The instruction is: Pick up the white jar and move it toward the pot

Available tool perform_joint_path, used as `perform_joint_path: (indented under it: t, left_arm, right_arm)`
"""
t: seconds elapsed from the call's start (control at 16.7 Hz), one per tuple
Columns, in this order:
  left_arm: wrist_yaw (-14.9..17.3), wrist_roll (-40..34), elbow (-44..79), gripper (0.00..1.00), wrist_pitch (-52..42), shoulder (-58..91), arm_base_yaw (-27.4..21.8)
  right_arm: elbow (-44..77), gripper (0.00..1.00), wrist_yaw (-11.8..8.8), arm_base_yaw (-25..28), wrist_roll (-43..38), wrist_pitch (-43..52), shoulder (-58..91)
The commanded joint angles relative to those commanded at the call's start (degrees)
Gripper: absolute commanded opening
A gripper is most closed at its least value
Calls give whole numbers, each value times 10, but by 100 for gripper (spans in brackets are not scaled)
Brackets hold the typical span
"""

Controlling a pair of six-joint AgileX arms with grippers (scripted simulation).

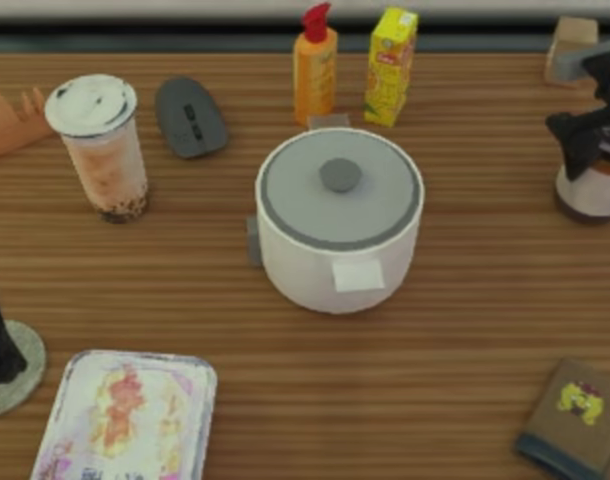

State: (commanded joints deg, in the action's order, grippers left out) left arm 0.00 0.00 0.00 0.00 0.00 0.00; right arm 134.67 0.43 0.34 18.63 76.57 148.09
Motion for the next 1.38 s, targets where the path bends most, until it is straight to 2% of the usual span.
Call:
perform_joint_path:
  t: [0.24,0.3,0.9,1.38]
  left_arm:
    - [0,0,0,100,0,0,0]
    - [0,0,0,100,0,0,0]
    - [0,0,0,100,0,0,0]
    - [0,0,0,100,0,0,0]
  right_arm:
    - [0,2,0,0,0,0,0]
    - [0,0,0,0,0,0,0]
    - [-9,0,0,-1,-1,0,-9]
    - [-196,0,-3,5,-2,7,-209]
